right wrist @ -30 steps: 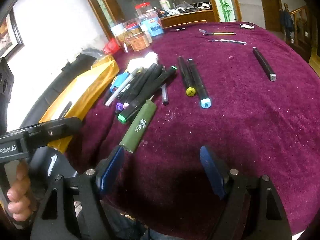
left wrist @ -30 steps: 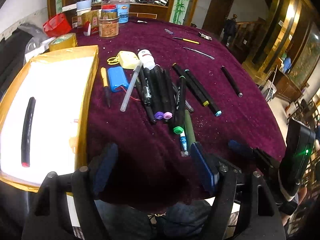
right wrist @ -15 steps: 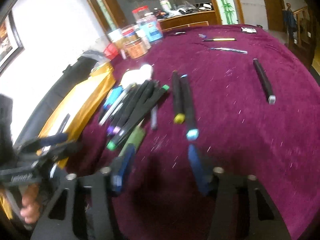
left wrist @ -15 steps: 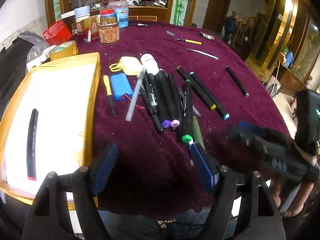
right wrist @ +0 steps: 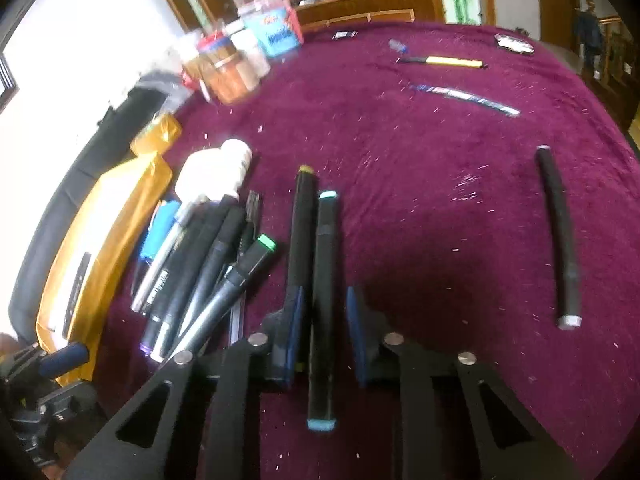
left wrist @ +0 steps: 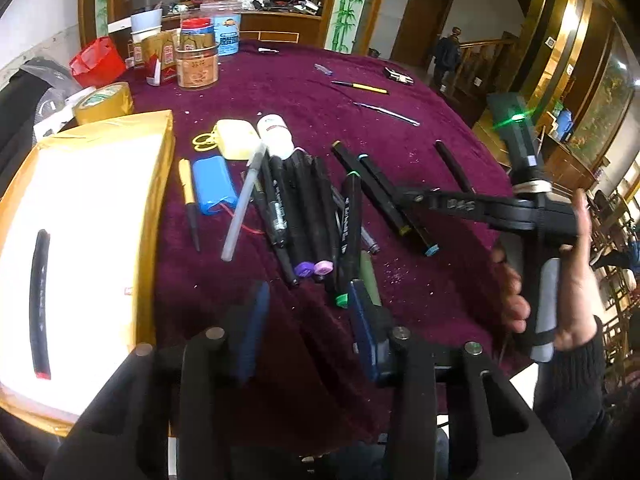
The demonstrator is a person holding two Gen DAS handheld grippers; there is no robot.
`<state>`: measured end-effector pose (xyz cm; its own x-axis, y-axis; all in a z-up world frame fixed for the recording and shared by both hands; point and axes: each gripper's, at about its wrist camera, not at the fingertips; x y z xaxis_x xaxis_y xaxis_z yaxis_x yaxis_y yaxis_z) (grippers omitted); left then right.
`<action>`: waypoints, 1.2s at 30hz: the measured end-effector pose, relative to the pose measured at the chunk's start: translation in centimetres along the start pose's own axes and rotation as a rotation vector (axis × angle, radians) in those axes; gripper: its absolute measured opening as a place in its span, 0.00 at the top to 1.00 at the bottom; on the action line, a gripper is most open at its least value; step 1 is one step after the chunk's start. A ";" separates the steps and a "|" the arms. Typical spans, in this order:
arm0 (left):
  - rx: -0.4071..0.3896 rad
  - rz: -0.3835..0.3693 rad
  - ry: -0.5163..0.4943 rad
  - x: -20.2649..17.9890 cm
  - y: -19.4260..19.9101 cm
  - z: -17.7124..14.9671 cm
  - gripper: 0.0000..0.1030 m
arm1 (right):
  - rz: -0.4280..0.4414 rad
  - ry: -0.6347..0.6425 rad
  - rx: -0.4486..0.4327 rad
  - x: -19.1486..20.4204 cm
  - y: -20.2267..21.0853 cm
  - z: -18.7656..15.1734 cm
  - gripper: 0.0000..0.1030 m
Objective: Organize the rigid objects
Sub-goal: 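Grasp a blue-capped black marker with the right tool while the left grasps a green-capped marker, then carry both markers over the white tray and open both tools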
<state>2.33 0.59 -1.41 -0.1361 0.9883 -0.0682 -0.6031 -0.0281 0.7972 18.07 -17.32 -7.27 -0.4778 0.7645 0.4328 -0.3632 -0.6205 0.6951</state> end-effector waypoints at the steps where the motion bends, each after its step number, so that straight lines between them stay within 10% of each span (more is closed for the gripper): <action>1: -0.001 -0.004 -0.006 -0.1 0.0 0.2 0.63 | -0.020 0.002 0.016 0.0 -0.5 0.1 0.85; 11: 0.061 -0.070 -0.096 -3.1 -2.3 3.3 0.63 | -0.023 -0.019 -0.046 0.2 1.8 -4.2 0.86; 15: 0.044 -0.015 -0.181 -5.4 -3.5 4.9 0.63 | 0.000 -0.062 -0.105 0.0 3.4 -6.8 0.86; 22: 0.117 0.065 -0.253 -6.9 -8.2 6.5 0.91 | 0.056 -0.090 -0.137 -0.9 3.5 -7.0 0.86; 36: 0.155 0.141 -0.298 -6.8 -9.4 6.6 0.90 | 0.033 -0.069 -0.146 -0.3 3.4 -7.4 0.86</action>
<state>14.16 -4.89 -4.50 0.0397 0.9772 0.2088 -0.4653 -0.1668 0.8693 11.04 -20.95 -9.31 -0.4376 0.7501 0.4958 -0.4629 -0.6606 0.5910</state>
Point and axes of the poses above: each gripper's, at about its wrist camera, not at the fingertips, and y roughly against the way its jaws point, x to its left, z to its top, and after that the axes turned 7 degrees about z, right-handed
